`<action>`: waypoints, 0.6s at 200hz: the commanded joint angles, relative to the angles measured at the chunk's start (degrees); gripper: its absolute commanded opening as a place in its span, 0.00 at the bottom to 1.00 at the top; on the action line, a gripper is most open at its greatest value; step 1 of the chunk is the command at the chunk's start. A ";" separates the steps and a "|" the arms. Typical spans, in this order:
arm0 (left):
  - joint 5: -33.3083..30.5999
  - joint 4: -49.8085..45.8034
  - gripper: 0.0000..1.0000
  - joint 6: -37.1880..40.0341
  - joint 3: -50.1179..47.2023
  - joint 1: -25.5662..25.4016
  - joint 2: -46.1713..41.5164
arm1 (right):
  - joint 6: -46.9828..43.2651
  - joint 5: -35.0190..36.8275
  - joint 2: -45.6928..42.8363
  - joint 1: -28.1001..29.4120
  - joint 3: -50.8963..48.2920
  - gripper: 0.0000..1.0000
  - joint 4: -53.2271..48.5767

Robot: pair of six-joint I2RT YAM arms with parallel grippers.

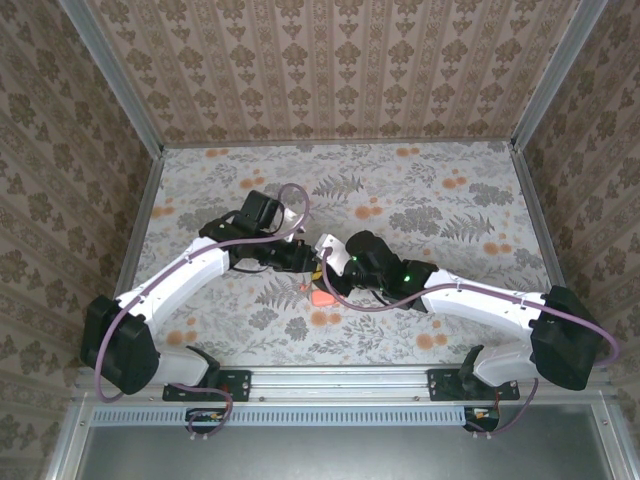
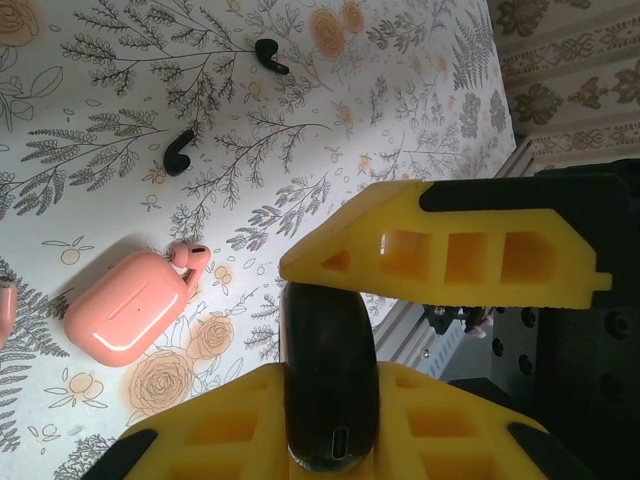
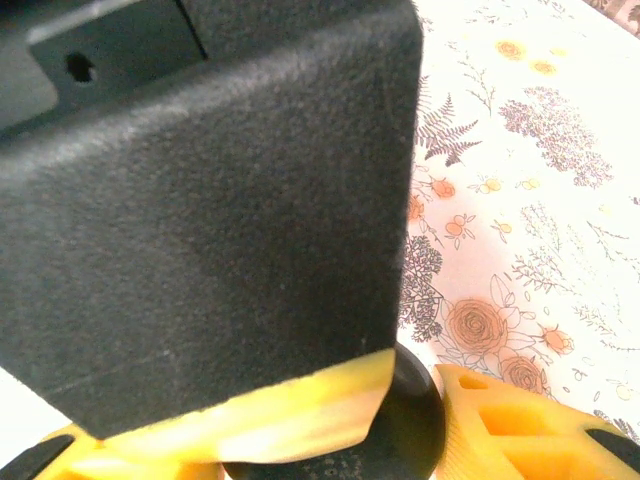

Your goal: Insert the wireless bluetooth earbuds into the charging case

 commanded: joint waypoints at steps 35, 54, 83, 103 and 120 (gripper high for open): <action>-2.78 0.00 0.15 2.02 -1.34 0.02 -1.56 | 1.12 1.51 -2.55 0.26 -1.53 0.42 2.93; -2.78 1.14 0.12 2.15 -2.00 0.09 -1.75 | 1.29 2.12 -3.10 0.25 -1.99 0.46 3.32; -2.30 4.04 0.09 1.90 -3.36 0.27 -2.09 | 1.89 3.17 -4.22 0.16 -3.16 0.55 4.42; -2.06 6.48 0.07 1.19 -4.50 0.79 -2.58 | 2.65 3.49 -5.29 -0.20 -3.92 0.62 4.86; -1.82 8.43 0.07 0.61 -5.34 1.24 -3.20 | 3.41 3.41 -6.37 -0.67 -4.46 0.69 4.96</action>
